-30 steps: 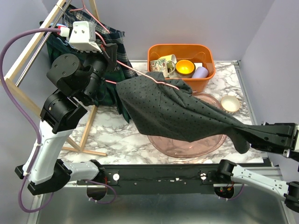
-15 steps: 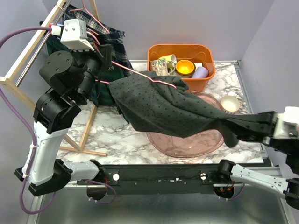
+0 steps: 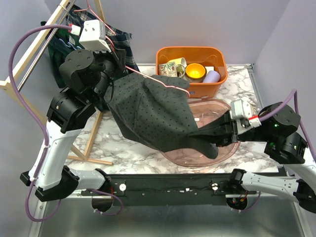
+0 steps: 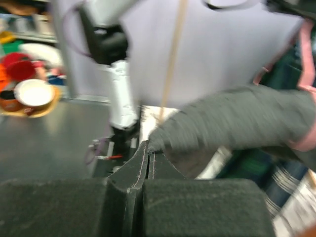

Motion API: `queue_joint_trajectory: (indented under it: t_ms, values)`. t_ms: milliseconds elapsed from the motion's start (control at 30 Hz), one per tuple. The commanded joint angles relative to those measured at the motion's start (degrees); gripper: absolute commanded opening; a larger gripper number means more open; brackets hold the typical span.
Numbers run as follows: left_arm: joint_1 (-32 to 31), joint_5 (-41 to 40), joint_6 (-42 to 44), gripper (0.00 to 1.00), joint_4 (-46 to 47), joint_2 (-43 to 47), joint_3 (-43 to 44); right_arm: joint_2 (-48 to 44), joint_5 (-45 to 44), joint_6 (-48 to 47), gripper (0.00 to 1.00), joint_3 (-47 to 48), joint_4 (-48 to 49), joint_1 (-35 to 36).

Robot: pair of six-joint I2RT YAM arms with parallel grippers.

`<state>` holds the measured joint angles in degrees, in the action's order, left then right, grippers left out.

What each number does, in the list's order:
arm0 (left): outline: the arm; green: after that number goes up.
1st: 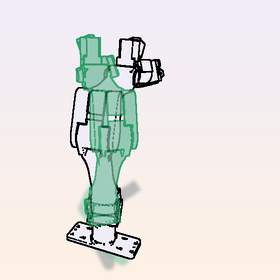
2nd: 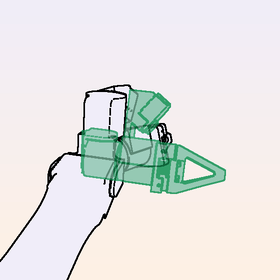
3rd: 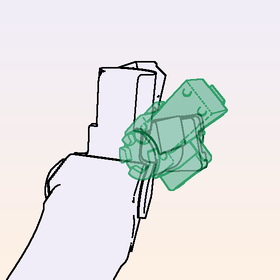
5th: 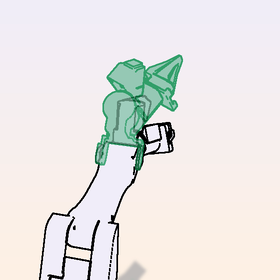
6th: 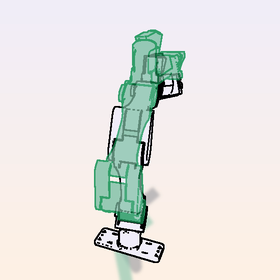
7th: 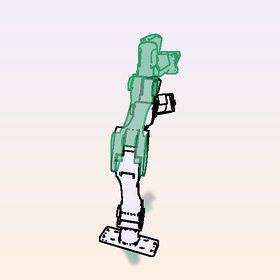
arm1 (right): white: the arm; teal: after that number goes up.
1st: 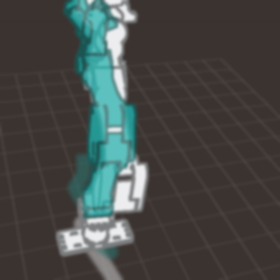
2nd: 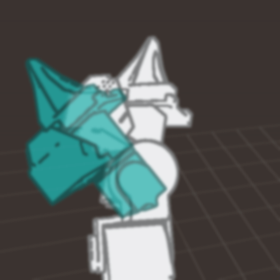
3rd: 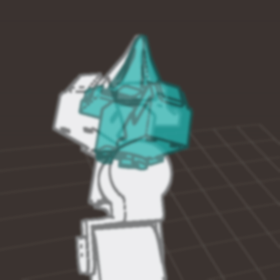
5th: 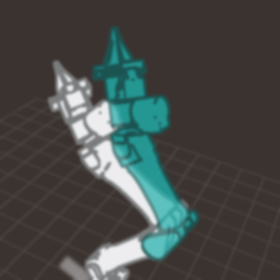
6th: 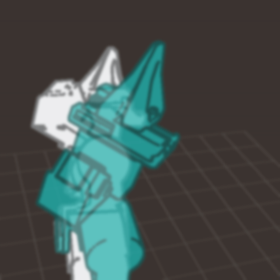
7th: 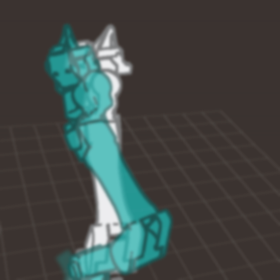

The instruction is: Remove the skirt from the hanger

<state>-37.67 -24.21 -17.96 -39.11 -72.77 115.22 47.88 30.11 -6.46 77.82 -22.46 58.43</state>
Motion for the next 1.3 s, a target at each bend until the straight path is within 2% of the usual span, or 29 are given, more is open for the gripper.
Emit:
queue_joint_trajectory:
  t_ms: [0, 133, 200, 300, 433, 567, 833, 900, 933, 1000, 1067, 1167, 1267]
  values:
    - [0.1, -7.9, 2.3, 0.0, 3.1, -0.4, 0.5, -5.7, 14.5, 2.3, 0.01, -0.4, 5.9, 0.4]
    - [0.1, -12.5, 4.2, 0.0, 3.0, -1.1, -0.8, -10.9, 20.1, 6.2, 0.01, -1.5, 14.9, 0.3]
    - [0.1, -13.4, 4.9, 0.0, 3.3, -1.2, -1.9, -12.6, 20.2, 9.3, 0.01, -1.6, 20.7, 0.4]
    - [0.1, -13.7, 5.0, 0.0, 4.0, -1.0, -3.4, -15.3, 16.2, 11.2, 0.01, -1.5, 26.8, 0.3]
    - [0.1, -13.8, 5.3, 0.0, 4.5, -0.5, -5.4, -17.5, 6.8, 12.2, 0.01, -2.0, 33.5, 0.3]
    - [0.1, -14.3, 5.7, 0.0, 4.6, -0.4, -6.6, -16.6, 6.3, 14.1, 0.01, -0.6, 39.2, 0.3]
    - [0.2, -15.5, 6.8, 0.0, 5.1, -0.4, -6.9, -7.8, 27.2, 20.8, 0.01, 12.8, 36.5, 0.3]
    - [0.1, -15.0, 5.2, 0.0, 3.5, -0.8, -5.8, -7.3, 25.1, 16.9, 0.01, 14.7, 27.2, 0.4]
    - [0.1, -12.4, 4.2, 0.0, 2.8, -1.0, -3.5, -8.1, 20.5, 15.0, 0.01, 13.2, 24.4, 0.3]
    - [0.1, -8.2, 0.8, 0.0, 2.2, -0.6, -1.7, -9.3, 14.3, 11.5, 0.01, 4.7, 20.6, 0.3]
    - [0.1, -2.9, -1.1, 0.0, 3.0, 0.3, -1.0, -8.5, 8.3, 9.8, 0.01, 0.9, 18.8, 0.3]
    - [0.2, 3.0, -3.9, 0.0, 4.3, 1.1, -0.7, -3.8, 7.3, 9.9, 0.01, -1.2, 18.3, 0.4]
    - [0.1, 4.6, -4.8, 0.0, 5.2, 1.3, -1.0, -0.8, 11.4, 11.6, 0.01, 0.9, 19.7, 0.3]
